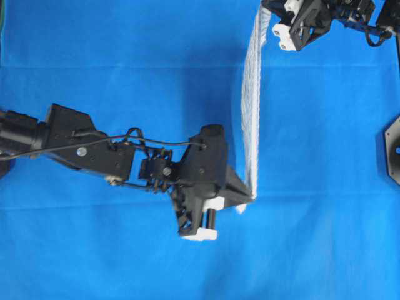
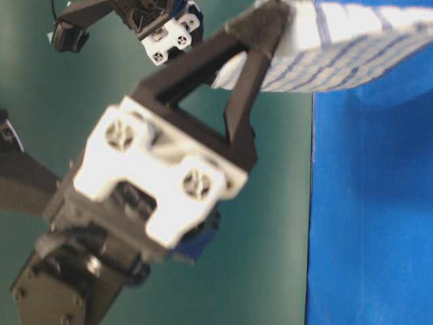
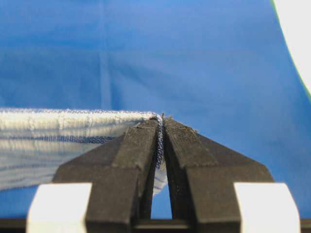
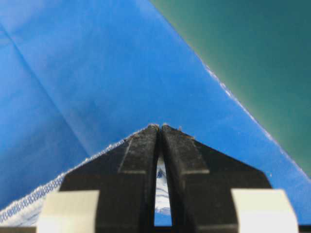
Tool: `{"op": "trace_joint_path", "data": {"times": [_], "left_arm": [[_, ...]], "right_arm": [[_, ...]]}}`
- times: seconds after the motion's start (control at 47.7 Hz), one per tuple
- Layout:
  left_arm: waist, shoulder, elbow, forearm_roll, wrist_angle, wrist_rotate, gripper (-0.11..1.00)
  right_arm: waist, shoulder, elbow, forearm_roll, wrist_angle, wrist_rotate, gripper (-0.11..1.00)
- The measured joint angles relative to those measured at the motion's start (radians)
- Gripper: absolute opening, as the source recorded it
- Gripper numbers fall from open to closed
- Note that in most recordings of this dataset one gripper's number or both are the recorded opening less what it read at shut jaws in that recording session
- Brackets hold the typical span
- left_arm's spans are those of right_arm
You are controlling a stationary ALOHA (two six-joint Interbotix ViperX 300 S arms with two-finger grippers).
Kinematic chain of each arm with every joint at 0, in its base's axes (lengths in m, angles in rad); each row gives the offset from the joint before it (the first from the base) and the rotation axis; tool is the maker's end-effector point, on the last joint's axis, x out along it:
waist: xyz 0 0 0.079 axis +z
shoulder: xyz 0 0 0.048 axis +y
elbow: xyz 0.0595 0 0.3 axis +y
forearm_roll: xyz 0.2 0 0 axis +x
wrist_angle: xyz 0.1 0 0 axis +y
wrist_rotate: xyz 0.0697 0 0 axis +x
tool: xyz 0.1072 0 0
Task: Fold the blue towel.
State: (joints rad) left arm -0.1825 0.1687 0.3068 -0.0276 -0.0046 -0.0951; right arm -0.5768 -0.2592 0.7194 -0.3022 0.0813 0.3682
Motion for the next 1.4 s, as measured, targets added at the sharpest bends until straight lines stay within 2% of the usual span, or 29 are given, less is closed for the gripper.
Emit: {"op": "trace_joint_path", "data": {"times": [0.105, 0.356, 0.482, 0.754, 1.111, 1.257, 1.404], "left_arm": [[0.002, 0.031, -0.034, -0.002, 0.0, 0.011, 0.02], [0.003, 0.14, -0.153, 0.0, -0.005, 0.074, 0.02], [0.011, 0.178, -0.164, 0.0, -0.002, 0.078, 0.02], [0.017, 0.156, -0.031, -0.002, -0.031, 0.058, 0.02], [0.006, 0.051, 0.207, -0.005, -0.103, -0.091, 0.02], [0.0, 0.026, 0.265, -0.005, -0.117, -0.124, 0.02], [-0.002, 0.018, 0.282, -0.006, -0.117, -0.137, 0.02]], "right_arm": [[-0.003, -0.014, 0.008, -0.002, 0.009, 0.0, 0.05], [-0.028, -0.123, 0.098, -0.003, 0.057, 0.0, 0.05], [-0.031, -0.137, 0.112, -0.003, 0.078, 0.002, 0.05], [-0.023, 0.015, 0.074, -0.003, 0.018, 0.003, 0.05], [0.052, 0.305, -0.153, -0.003, -0.038, 0.003, 0.05], [0.064, 0.348, -0.206, -0.003, -0.038, 0.002, 0.05], [0.071, 0.357, -0.222, -0.005, -0.038, 0.002, 0.05]]}}
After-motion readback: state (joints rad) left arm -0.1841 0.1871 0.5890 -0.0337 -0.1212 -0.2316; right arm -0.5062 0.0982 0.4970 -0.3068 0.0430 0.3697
